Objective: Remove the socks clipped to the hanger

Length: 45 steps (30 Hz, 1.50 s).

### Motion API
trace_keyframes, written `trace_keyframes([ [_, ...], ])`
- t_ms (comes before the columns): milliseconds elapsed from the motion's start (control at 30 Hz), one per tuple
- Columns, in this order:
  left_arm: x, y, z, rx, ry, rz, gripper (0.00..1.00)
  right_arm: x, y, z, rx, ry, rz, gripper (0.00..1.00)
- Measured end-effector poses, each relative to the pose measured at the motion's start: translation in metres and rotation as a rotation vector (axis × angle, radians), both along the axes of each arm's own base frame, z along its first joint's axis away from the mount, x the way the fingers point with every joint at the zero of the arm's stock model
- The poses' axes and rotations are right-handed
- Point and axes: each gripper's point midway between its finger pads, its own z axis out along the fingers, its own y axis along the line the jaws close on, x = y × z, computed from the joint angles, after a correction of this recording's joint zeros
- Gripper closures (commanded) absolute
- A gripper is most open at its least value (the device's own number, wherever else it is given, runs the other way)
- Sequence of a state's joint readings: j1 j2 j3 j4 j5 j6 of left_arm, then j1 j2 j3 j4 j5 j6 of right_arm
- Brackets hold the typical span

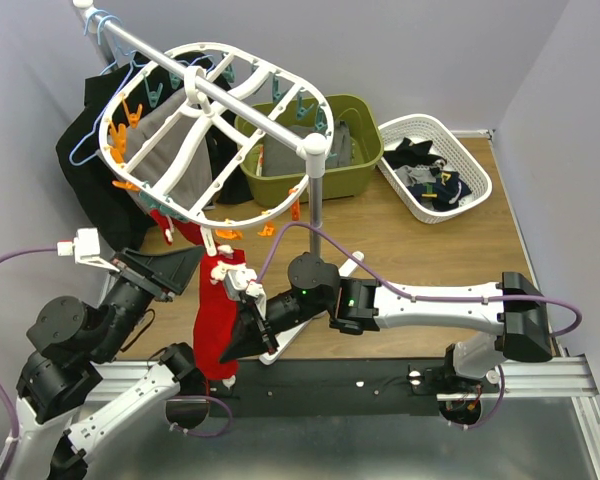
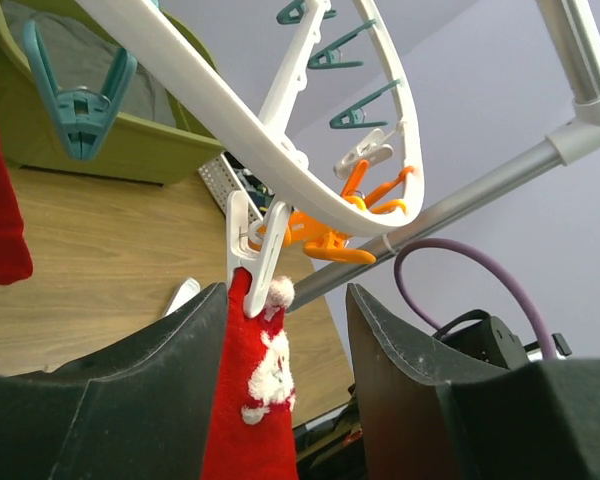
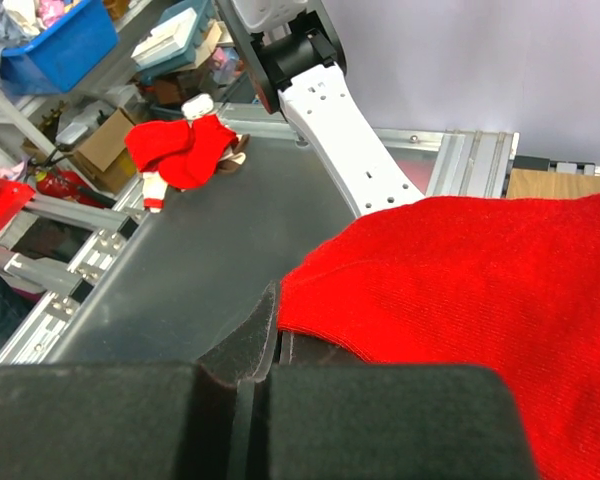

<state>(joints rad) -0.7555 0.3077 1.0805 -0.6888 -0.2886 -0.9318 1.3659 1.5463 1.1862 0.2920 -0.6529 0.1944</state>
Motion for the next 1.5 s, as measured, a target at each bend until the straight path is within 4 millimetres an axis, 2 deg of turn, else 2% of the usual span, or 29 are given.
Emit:
trace_keyframes([
  [233, 0.008, -0.007, -0.012, 0.023, 0.022, 0.001, 0.27, 0.0, 0.0, 0.0, -0.002, 0.004, 0.0, 0.99],
  [367, 0.012, -0.01, -0.017, 0.033, 0.028, 0.005, 0.25, 0.0, 0.0, 0.0, -0.003, 0.007, 0.0, 0.99],
  [400, 0.013, -0.01, -0.018, 0.035, 0.029, 0.008, 0.25, 0.0, 0.0, 0.0, -0.003, 0.007, 0.0, 0.99],
  [533, 0.017, -0.009, -0.018, 0.028, 0.023, 0.026, 0.39, -0.001, 0.0, 0.0, -0.004, 0.009, 0.0, 0.99],
  [633, 0.018, -0.008, -0.014, 0.011, 0.017, 0.036, 0.42, -0.001, -0.002, -0.001, -0.007, 0.013, 0.001, 0.99],
  [800, 0.024, -0.014, -0.02, -0.015, 0.029, 0.04, 0.44, -0.002, -0.004, 0.001, -0.005, 0.014, 0.006, 0.99],
  [933, 0.028, -0.018, -0.03, -0.032, 0.044, 0.041, 0.4, -0.003, -0.006, 0.004, 0.002, 0.015, 0.01, 0.99],
  [1200, 0.031, -0.017, -0.02, -0.091, 0.03, 0.056, 0.4, -0.005, -0.007, 0.006, 0.001, 0.022, 0.017, 0.99],
  [1400, 0.031, -0.015, -0.006, -0.137, -0.007, 0.065, 0.52, -0.006, -0.008, 0.006, -0.002, 0.029, 0.023, 0.99],
  [1500, 0.032, -0.014, -0.004, -0.145, -0.012, 0.071, 0.71, -0.007, -0.008, 0.006, -0.005, 0.036, 0.024, 0.99],
])
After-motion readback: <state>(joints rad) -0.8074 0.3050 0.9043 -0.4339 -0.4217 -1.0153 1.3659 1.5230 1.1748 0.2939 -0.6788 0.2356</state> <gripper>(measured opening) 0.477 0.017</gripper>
